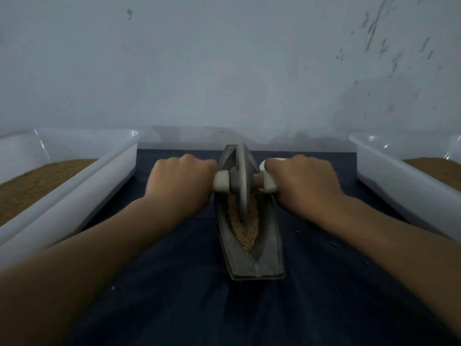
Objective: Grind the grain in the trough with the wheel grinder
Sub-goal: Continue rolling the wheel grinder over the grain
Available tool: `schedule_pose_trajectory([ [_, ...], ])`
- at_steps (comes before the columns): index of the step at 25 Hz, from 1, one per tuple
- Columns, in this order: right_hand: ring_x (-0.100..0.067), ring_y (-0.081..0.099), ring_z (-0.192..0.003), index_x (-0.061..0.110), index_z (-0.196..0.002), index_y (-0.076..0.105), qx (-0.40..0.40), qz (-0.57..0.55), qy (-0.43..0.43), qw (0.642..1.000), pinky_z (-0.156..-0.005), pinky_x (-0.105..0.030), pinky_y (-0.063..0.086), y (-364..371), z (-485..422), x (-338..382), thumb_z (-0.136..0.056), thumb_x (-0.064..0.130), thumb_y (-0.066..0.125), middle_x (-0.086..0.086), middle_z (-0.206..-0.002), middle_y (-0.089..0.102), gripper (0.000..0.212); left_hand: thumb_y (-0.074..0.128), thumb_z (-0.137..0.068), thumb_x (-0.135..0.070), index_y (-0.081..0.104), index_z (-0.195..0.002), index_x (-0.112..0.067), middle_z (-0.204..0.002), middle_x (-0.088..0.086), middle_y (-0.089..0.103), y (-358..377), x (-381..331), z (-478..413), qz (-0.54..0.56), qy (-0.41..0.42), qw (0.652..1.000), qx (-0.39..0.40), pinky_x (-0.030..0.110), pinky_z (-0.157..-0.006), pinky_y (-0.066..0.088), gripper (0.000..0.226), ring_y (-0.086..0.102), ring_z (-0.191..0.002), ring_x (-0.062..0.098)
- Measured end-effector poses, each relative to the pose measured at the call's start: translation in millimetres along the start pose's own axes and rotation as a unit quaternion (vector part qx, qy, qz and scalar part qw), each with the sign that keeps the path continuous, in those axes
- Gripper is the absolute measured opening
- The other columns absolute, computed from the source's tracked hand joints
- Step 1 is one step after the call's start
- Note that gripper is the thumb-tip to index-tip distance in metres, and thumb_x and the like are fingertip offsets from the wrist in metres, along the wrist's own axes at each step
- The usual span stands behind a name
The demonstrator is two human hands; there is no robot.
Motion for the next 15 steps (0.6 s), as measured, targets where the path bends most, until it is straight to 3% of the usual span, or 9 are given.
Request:
schedule_pose_trajectory([
  [2, -0.005, 0.001, -0.051, 0.032, -0.071, 0.033, -0.087, 0.025, -0.028, 0.995, -0.053, -0.019, 0.000, -8.0, 12.4, 1.3, -0.059, 0.034, 0.057, 0.013, -0.063, 0.003, 0.027, 0.062, -0.063, -0.031, 0.043, -0.069, -0.030, -0.055, -0.011, 0.016, -0.6, 0.9, 15.9, -0.002, 0.016, 0.998, -0.054, 0.019, -0.048, 0.004, 0.020, 0.011, -0.045, 0.013],
  [4, -0.011, 0.023, -0.045, 0.033, -0.072, 0.036, -0.020, 0.020, -0.002, 1.000, -0.048, -0.020, 0.010, 2.2, -7.7, 0.3, -0.068, 0.039, 0.066, 0.012, -0.058, 0.017, 0.030, 0.061, -0.069, -0.028, 0.047, -0.070, -0.029, -0.055, -0.008, 0.017, 10.2, 1.1, 3.8, -0.017, -0.026, 0.999, -0.023, 0.021, -0.046, 0.007, 0.014, 0.019, -0.045, 0.016],
  [6, -0.025, 0.057, -0.068, 0.031, -0.084, 0.046, 0.074, -0.025, 0.041, 0.996, -0.052, -0.030, 0.034, 15.7, -34.2, 0.7, -0.089, 0.033, 0.065, 0.003, -0.073, 0.053, 0.020, 0.058, -0.087, -0.023, 0.056, -0.084, -0.026, -0.062, -0.004, 0.040, 15.7, -3.9, -20.7, -0.011, -0.073, 0.997, 0.012, 0.028, -0.047, 0.025, 0.004, 0.045, -0.053, 0.022],
  [8, -0.030, 0.063, -0.089, 0.025, -0.100, 0.054, 0.112, -0.033, 0.068, 0.991, -0.064, -0.035, 0.042, 25.2, -48.5, -1.8, -0.096, 0.028, 0.060, -0.005, -0.094, 0.064, 0.008, 0.054, -0.094, -0.022, 0.061, -0.099, -0.024, -0.082, 0.002, 0.059, 17.5, -6.5, -45.9, -0.021, -0.067, 0.997, 0.042, 0.033, -0.057, 0.037, 0.009, 0.062, -0.074, 0.028],
  [9, -0.030, 0.062, -0.090, 0.024, -0.105, 0.055, 0.119, -0.041, 0.065, 0.990, -0.064, -0.035, 0.040, 23.6, -48.7, -2.9, -0.095, 0.028, 0.061, -0.006, -0.096, 0.064, 0.012, 0.054, -0.094, -0.022, 0.062, -0.102, -0.025, -0.087, 0.003, 0.061, 17.2, -5.4, -48.9, -0.016, -0.058, 0.997, 0.056, 0.034, -0.059, 0.038, 0.012, 0.064, -0.080, 0.029],
  [11, -0.026, 0.055, -0.070, 0.025, -0.101, 0.054, 0.073, -0.027, 0.018, 0.997, -0.053, -0.030, 0.032, 14.4, -26.6, -4.1, -0.086, 0.028, 0.070, 0.003, -0.079, 0.055, 0.023, 0.058, -0.089, -0.028, 0.060, -0.097, -0.031, -0.079, -0.002, 0.056, 12.9, -1.5, -32.1, 0.015, -0.014, 0.997, 0.071, 0.033, -0.058, 0.037, 0.009, 0.062, -0.075, 0.026],
  [12, -0.020, 0.041, -0.056, 0.027, -0.093, 0.052, 0.036, -0.007, -0.014, 0.999, -0.047, -0.025, 0.021, 8.6, -10.6, -2.6, -0.076, 0.026, 0.074, 0.010, -0.067, 0.038, 0.028, 0.062, -0.084, -0.034, 0.056, -0.090, -0.035, -0.070, -0.008, 0.046, 10.4, -0.3, -17.4, 0.032, 0.013, 0.997, 0.071, 0.031, -0.054, 0.034, 0.009, 0.055, -0.062, 0.019],
  [14, -0.010, 0.009, -0.051, 0.027, -0.078, 0.045, -0.049, -0.003, -0.055, 0.997, -0.051, -0.020, 0.002, -7.2, 14.1, -2.3, -0.058, 0.023, 0.071, 0.013, -0.065, 0.006, 0.033, 0.064, -0.067, -0.044, 0.047, -0.074, -0.039, -0.057, -0.014, 0.023, 5.4, 5.8, 6.2, 0.037, 0.059, 0.997, 0.040, 0.020, -0.044, 0.016, 0.019, 0.021, -0.044, 0.005],
  [15, -0.010, 0.006, -0.052, 0.027, -0.076, 0.042, -0.054, -0.017, -0.056, 0.997, -0.052, -0.019, 0.002, -8.1, 17.1, -6.7, -0.055, 0.022, 0.068, 0.014, -0.066, 0.002, 0.034, 0.062, -0.060, -0.048, 0.046, -0.069, -0.039, -0.055, -0.015, 0.015, 2.4, 9.7, 5.1, 0.030, 0.071, 0.997, 0.010, 0.017, -0.044, 0.008, 0.020, 0.008, -0.044, 0.002],
])
Point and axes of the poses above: each hand's wrist, its own z-axis away from the middle knuckle, its own y-axis out of the palm, x = y × z, the point moved 4 cm from there along -z, towards the middle knuckle
